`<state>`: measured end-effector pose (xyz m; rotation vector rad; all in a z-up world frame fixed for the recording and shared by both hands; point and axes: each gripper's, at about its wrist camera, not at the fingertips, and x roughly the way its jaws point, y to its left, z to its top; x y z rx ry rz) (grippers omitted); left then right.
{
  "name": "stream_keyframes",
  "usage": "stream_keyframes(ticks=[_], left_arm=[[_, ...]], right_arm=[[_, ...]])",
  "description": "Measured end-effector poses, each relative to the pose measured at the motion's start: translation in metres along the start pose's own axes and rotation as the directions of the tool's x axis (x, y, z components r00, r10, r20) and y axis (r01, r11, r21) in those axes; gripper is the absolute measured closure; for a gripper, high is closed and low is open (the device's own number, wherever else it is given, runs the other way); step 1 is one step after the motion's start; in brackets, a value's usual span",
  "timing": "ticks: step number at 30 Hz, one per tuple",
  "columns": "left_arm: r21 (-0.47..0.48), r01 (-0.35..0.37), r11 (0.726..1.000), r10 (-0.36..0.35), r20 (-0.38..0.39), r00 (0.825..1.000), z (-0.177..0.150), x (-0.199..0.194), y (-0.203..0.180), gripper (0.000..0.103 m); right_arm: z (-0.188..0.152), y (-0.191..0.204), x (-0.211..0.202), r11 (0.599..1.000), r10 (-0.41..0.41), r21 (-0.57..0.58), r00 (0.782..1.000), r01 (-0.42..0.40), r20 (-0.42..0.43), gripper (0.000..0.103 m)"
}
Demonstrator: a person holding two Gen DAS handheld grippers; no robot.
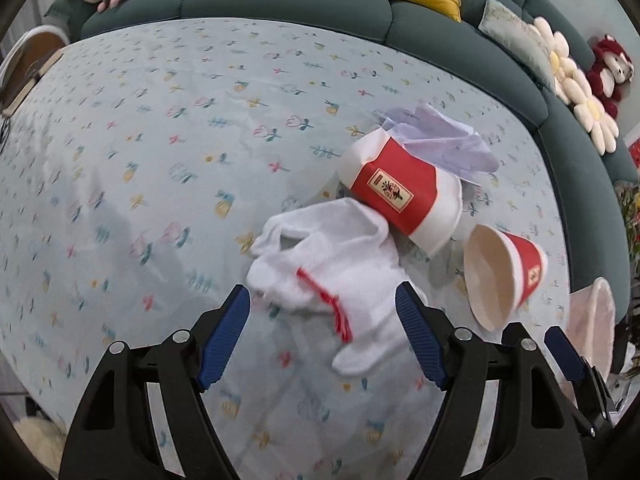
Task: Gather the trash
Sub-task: 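Grasp the white glove with the left tool while the right tool grasps a red-white paper cup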
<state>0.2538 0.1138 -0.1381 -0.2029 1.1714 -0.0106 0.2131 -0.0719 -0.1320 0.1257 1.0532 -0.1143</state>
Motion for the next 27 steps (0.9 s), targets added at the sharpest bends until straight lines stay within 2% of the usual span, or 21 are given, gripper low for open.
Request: stream_keyframes(ticks=[5,6,8,10,11,12,14,15,16,17,20,23,27], left_arm=[[0.014,0.003,1.0,-0.002,-0.027,1.0,0.007,0.021,-0.007,0.033],[0.017,0.004,1.0,-0.004,-0.03,1.0,0.006,0.023,-0.008,0.039],[0.032,-0.007,0.999,0.008,-0.028,1.0,0.005,0.026,-0.011,0.043],[0.048,0.004,0.999,-0.003,-0.02,1.0,0.005,0.025,-0.014,0.057],[0.058,0.011,0.998,-0.01,-0.025,1.0,0.004,0.025,-0.015,0.061],[0.065,0.022,0.998,-0.02,-0.03,0.999,0.003,0.025,-0.018,0.072],[0.087,0.033,0.996,-0.03,-0.034,0.999,0.0,0.023,-0.023,0.077],[0.097,0.037,0.995,-0.034,-0.032,0.999,-0.002,0.02,-0.026,0.086],[0.111,0.039,0.993,-0.037,-0.026,0.999,-0.005,0.017,-0.03,0.088],[0.118,0.043,0.992,-0.04,-0.024,0.999,-0.009,0.014,-0.033,0.089],[0.119,0.066,0.991,-0.064,-0.024,0.998,-0.02,0.004,-0.042,0.09],[0.13,0.084,0.988,-0.082,-0.023,0.996,-0.031,-0.007,-0.054,0.09],[0.144,0.113,0.983,-0.111,-0.019,0.994,-0.041,-0.023,-0.073,0.09]], right_arm=[[0.005,-0.002,0.017,0.999,-0.023,0.023,1.0,0.024,-0.016,0.038],[0.005,-0.003,0.019,0.999,-0.028,0.025,0.999,0.028,-0.019,0.038],[0.006,-0.004,0.024,0.999,-0.031,0.031,0.999,0.032,-0.027,0.038],[0.007,-0.006,0.026,0.999,-0.031,0.039,0.999,0.032,-0.031,0.041],[0.007,-0.008,0.027,0.999,-0.027,0.043,0.999,0.029,-0.031,0.045],[0.007,-0.01,0.027,0.999,-0.023,0.048,0.999,0.024,-0.033,0.048],[0.006,-0.015,0.027,0.998,-0.021,0.057,0.999,0.023,-0.037,0.06],[0.005,-0.019,0.025,0.998,-0.02,0.064,0.999,0.022,-0.037,0.064],[0.005,-0.021,0.025,0.997,-0.019,0.07,0.999,0.021,-0.037,0.07],[0.003,-0.026,0.022,0.997,-0.017,0.079,0.999,0.02,-0.037,0.077],[0.0,-0.041,0.013,0.995,-0.017,0.102,0.999,0.019,-0.029,0.091],[-0.004,-0.057,0.0,0.992,-0.022,0.12,1.0,0.024,-0.011,0.096],[-0.008,-0.077,-0.019,0.989,-0.025,0.145,1.0,0.022,0.018,0.098]])
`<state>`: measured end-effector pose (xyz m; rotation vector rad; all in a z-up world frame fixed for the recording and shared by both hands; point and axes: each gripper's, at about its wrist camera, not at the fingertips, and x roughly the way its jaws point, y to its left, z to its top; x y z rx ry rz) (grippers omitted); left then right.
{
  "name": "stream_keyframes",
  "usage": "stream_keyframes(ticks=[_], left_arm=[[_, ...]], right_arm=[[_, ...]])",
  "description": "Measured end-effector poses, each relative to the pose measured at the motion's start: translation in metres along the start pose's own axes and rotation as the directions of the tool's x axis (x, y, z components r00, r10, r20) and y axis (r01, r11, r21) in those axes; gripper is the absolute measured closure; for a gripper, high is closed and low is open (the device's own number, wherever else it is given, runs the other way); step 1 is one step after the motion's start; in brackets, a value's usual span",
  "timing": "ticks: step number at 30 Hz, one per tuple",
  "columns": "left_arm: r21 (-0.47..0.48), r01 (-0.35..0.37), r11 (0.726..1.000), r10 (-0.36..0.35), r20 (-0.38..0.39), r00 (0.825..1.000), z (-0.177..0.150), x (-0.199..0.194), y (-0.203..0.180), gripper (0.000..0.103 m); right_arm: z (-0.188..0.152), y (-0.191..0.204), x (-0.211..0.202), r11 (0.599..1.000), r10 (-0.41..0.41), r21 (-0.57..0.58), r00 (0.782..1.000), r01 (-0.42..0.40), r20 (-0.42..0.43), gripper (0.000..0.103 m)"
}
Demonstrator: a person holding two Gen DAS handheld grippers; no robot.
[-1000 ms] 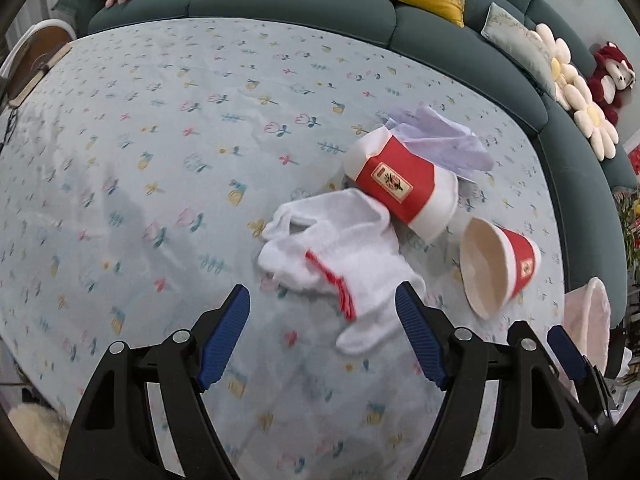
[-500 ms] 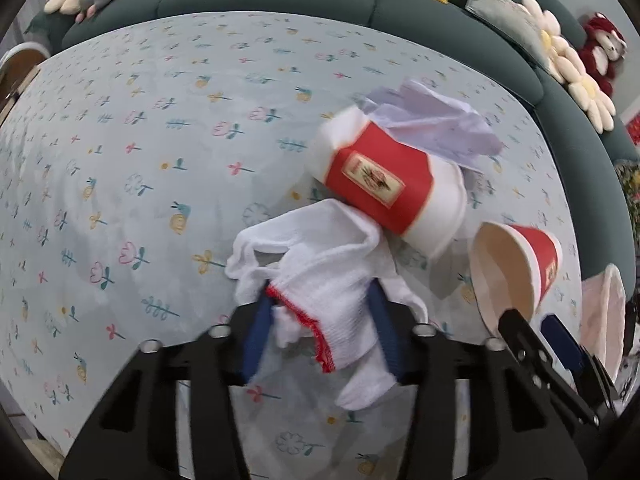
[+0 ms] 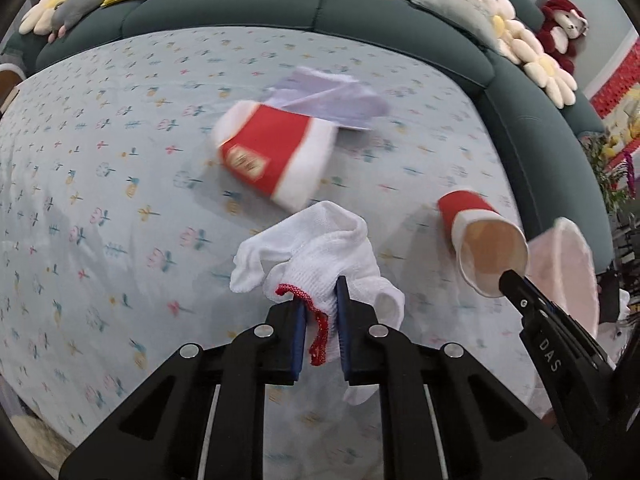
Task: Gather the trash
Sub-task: 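Grasp the white glove with the left tool while the right tool grasps a red-white paper cup, then carry the glove and paper cup over the bin and open both tools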
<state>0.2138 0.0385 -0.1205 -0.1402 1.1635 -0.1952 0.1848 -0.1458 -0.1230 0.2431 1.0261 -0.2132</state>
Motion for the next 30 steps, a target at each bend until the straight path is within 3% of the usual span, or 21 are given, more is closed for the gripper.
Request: stream_keyframes(ticks=[15,30], left_arm=[[0.144,0.092,0.985,-0.101,0.06,0.993,-0.024,-0.057,-0.112,0.09],[0.34,0.196,0.92,-0.218,0.027,0.976,-0.051,-0.074,-0.241,0.09]], right_arm=[[0.001,-0.085,-0.088,0.996,-0.008,0.091,0.986,-0.008,0.169,0.099],[-0.01,-0.202,-0.134,0.971,-0.107,0.235,0.966,0.049,0.237,0.098]])
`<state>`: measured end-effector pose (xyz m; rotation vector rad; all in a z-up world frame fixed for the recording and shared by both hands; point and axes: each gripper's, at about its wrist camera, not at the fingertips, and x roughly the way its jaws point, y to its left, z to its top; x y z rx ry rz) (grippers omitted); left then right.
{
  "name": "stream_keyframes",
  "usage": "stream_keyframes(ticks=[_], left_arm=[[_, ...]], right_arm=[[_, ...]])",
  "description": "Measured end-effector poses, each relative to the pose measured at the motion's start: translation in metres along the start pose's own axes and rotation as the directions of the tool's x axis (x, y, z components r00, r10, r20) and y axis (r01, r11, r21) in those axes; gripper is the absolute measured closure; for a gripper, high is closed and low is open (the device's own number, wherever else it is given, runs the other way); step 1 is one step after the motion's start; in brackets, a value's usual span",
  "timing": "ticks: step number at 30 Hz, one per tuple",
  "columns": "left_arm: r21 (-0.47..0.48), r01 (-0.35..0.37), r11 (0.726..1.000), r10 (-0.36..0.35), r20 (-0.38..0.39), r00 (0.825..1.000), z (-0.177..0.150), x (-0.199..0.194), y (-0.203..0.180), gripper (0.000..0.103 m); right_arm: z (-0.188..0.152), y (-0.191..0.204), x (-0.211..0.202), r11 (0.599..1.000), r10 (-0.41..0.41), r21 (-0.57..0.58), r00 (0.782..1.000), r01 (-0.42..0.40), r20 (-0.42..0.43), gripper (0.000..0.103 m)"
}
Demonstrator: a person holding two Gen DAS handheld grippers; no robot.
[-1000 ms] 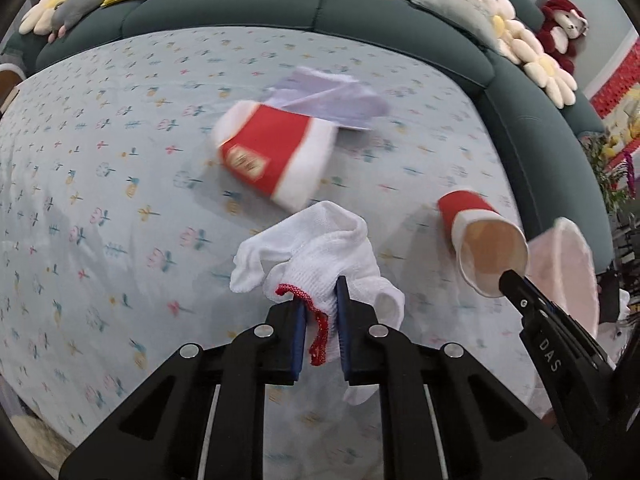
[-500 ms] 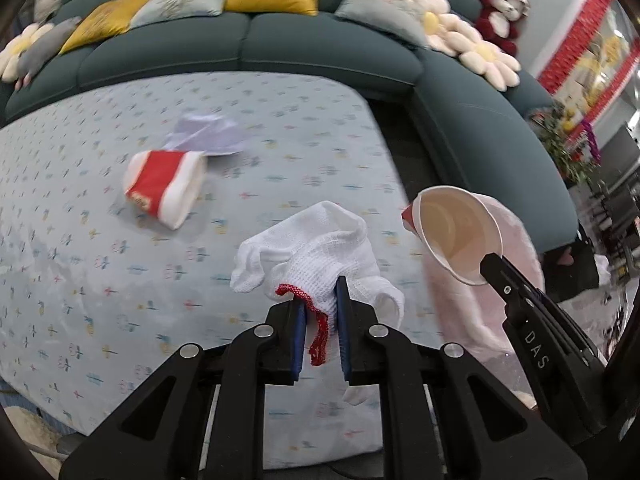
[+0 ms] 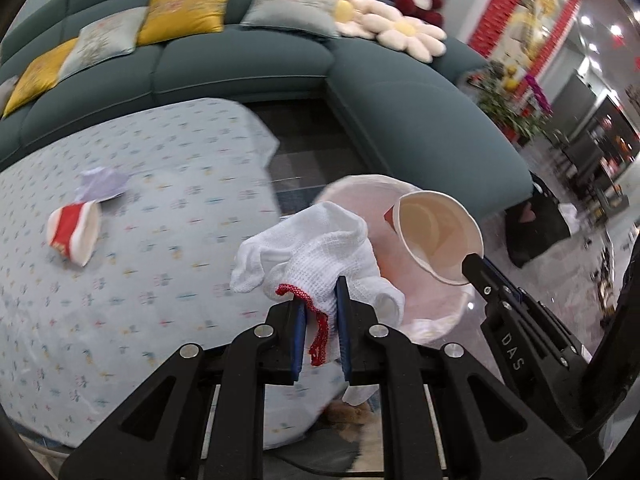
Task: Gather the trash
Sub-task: 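Carry the glove and paper cup over the bin and open both tools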
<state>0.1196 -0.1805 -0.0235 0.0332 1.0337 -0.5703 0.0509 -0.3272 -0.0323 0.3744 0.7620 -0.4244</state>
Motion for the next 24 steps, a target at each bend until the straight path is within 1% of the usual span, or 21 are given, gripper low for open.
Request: stream_keyframes(ticks=[5,12,15,16,18,23,24], left_arm=[[0.053,0.036,0.998,-0.035,-0.027,0.999,0.005,0.016,-0.034,0.089],[0.068,0.067,0.995,-0.062,-0.067,0.996,0.012,0.039,-0.055,0.088],[0.064,0.064,0.996,-0.059,-0.073,0.996,0.013,0.045,-0.059,0.084],[0.059,0.06,0.996,-0.056,-0.074,0.996,0.014,0.047,-0.059,0.078],[0.05,0.058,0.997,-0.054,-0.071,0.996,0.014,0.048,-0.059,0.07],[0.035,0.04,0.999,-0.038,-0.07,0.997,0.016,0.05,-0.052,0.067],[0.032,0.034,0.999,-0.032,-0.068,0.997,0.016,0.049,-0.05,0.063]], right_arm=[[0.004,-0.032,0.004,0.998,-0.038,0.043,0.999,0.038,0.001,0.099],[0.004,-0.059,0.013,0.993,-0.064,0.095,0.998,0.064,-0.007,0.098],[0.002,-0.062,0.016,0.992,-0.067,0.106,0.998,0.068,-0.014,0.098],[0.002,-0.062,0.018,0.992,-0.066,0.11,0.998,0.067,-0.016,0.099],[0.003,-0.063,0.02,0.991,-0.064,0.113,0.998,0.066,-0.019,0.098],[0.003,-0.06,0.025,0.992,-0.057,0.109,0.998,0.059,-0.021,0.099],[0.004,-0.059,0.025,0.992,-0.055,0.109,0.998,0.057,-0.021,0.099]])
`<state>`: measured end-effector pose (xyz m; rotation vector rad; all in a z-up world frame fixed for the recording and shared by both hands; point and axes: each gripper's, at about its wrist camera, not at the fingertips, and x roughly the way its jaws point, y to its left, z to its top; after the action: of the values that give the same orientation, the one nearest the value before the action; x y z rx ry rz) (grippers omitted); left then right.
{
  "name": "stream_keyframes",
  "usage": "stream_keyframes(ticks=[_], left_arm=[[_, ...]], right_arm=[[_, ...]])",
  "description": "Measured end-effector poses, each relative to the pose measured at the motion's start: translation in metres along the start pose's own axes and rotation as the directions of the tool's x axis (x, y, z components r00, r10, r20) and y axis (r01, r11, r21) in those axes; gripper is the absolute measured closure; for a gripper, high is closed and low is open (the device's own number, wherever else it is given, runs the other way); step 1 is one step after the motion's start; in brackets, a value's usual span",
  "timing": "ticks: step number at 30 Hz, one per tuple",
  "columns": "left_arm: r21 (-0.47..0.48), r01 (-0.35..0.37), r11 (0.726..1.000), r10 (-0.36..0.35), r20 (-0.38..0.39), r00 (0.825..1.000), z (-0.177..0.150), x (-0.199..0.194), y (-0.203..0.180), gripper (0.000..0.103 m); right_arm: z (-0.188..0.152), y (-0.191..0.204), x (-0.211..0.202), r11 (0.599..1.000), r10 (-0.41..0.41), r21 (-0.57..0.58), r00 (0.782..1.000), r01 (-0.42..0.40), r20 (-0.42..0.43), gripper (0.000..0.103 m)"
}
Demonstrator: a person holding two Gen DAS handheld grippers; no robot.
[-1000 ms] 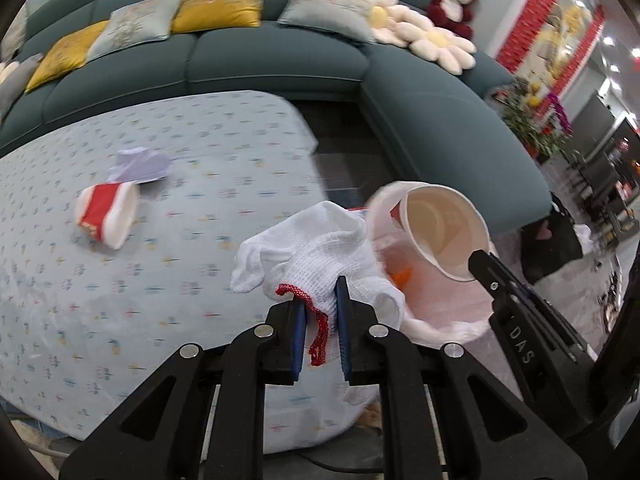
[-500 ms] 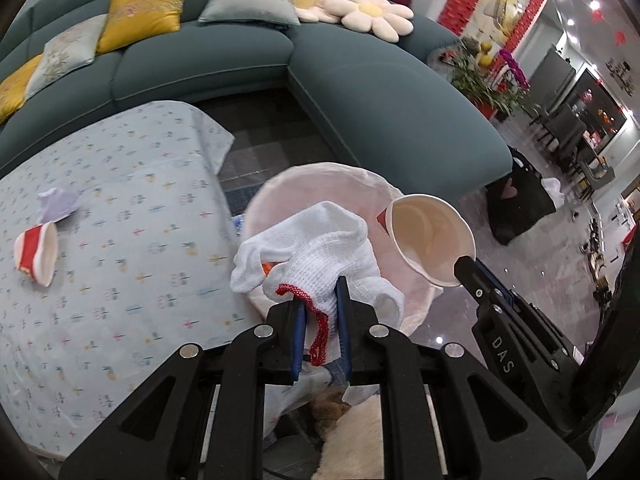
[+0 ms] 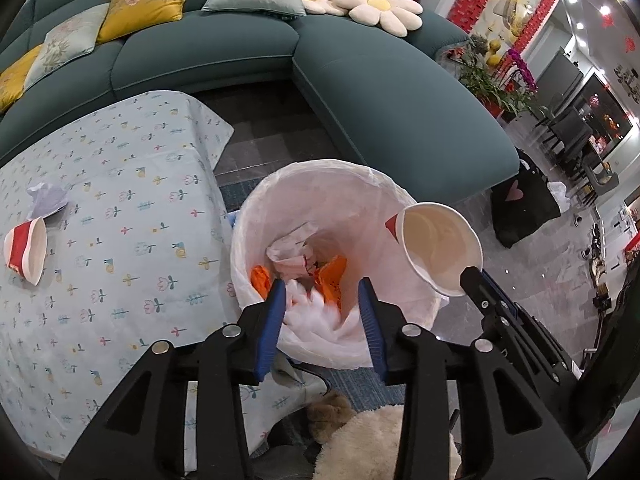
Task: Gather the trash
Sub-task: 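Carry the glove and paper cup over the bin and open both tools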
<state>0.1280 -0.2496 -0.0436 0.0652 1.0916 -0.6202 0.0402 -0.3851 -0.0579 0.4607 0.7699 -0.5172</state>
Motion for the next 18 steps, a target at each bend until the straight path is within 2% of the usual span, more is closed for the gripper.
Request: stream_keyframes(ticks=[6,9,12,15,18], left_arm=[[-0.017,-0.028,0.999,0.028,0.012,1.0,-0.003,-0.003,0.012,0.061],[-0.024,-0.039,0.999,0.04,0.017,0.999,-0.005,-0.005,0.018,0.059],[-0.04,-0.053,0.998,0.054,0.026,0.998,-0.008,-0.008,0.023,0.052],[-0.052,-0.075,0.996,0.077,0.043,0.996,-0.009,-0.013,0.028,0.047],[-0.065,-0.079,0.995,0.082,0.046,0.996,-0.009,-0.019,0.033,0.047]], right_arm=[[-0.002,0.009,0.004,1.0,0.011,-0.015,1.0,-0.011,-0.006,0.097],[-0.004,0.014,0.004,1.0,0.016,-0.022,1.0,-0.016,-0.002,0.089],[-0.004,0.02,0.001,0.999,0.022,-0.03,1.0,-0.022,0.003,0.078],[-0.005,0.028,-0.003,0.998,0.028,-0.049,1.0,-0.027,0.011,0.075],[-0.006,0.035,-0.006,0.997,0.035,-0.063,0.999,-0.035,0.012,0.075]])
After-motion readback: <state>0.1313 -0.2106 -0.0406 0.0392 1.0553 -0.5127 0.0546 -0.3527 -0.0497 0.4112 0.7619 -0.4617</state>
